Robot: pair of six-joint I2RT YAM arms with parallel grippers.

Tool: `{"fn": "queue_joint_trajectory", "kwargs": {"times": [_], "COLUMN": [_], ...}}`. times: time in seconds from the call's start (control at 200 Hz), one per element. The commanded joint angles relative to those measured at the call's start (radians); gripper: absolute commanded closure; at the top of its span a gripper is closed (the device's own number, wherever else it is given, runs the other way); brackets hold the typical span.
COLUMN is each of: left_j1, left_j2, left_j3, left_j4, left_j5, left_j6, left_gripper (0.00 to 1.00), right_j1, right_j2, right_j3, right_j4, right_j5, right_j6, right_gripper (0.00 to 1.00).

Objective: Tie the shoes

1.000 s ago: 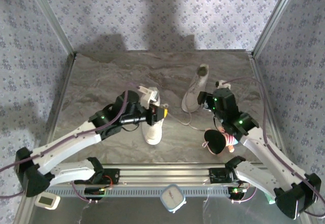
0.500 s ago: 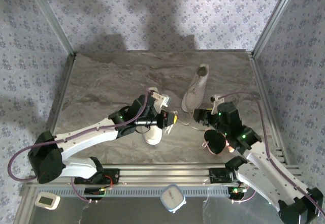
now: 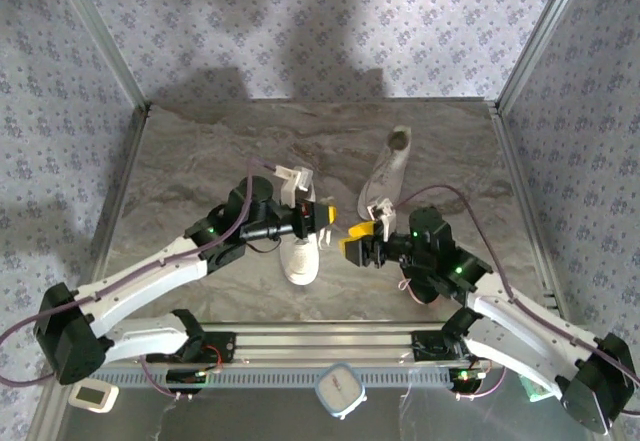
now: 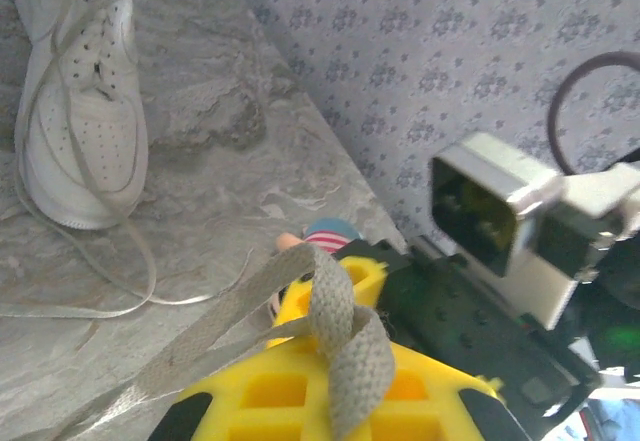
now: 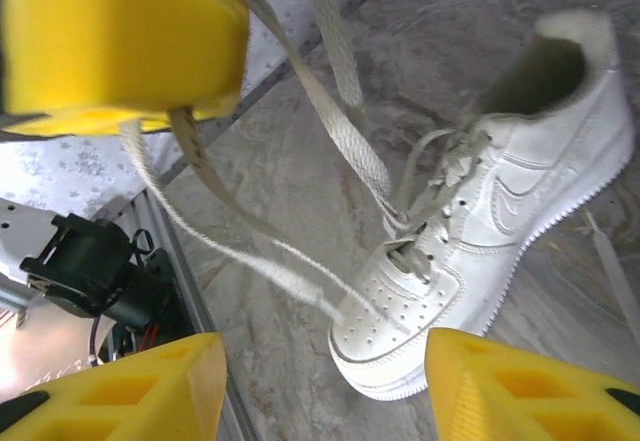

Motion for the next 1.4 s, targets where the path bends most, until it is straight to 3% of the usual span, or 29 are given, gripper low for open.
{"fn": "queue_joint_trajectory", "kwargs": {"times": [0.0, 0.625, 0.964, 1.074, 1.244, 1.329, 1.394], "left_j1": [0.006, 0.007, 0.008, 0.008, 0.007, 0.007, 0.008], "left_j2": [-0.035, -0.074, -0.078, -0.08, -0.092, -0.101, -0.108], "left_j3": [0.008, -0.015, -0.015, -0.017, -0.025, -0.031, -0.037], "left_j4": [0.004, 0.015, 0.012, 0.012, 0.003, -0.003, 0.0], "left_j5": [0.016, 0.024, 0.031, 0.031, 0.02, 0.011, 0.009], "left_j6": [-0.013, -0.023, -0.024, -0.022, -0.017, -0.014, -0.012], "left_gripper": [1.0, 1.0, 1.0, 1.0, 1.0, 1.0, 0.9], "right_j1": [0.01, 0.05, 0.059, 0.063, 0.068, 0.069, 0.07], "right_j2": [0.036, 0.119, 0.155, 0.163, 0.155, 0.136, 0.117], "right_j3": [0.055, 0.123, 0.153, 0.161, 0.162, 0.159, 0.158], "right_j4": [0.121, 0.182, 0.194, 0.194, 0.177, 0.154, 0.137], "right_j5": [-0.085, -0.093, -0.082, -0.084, -0.067, -0.037, -0.007], "right_j6": [-0.021, -0.031, -0.038, -0.042, -0.043, -0.048, -0.05], "right_gripper": [0.46, 0.51, 0.6, 0.72, 1.0, 1.0, 1.0]}}
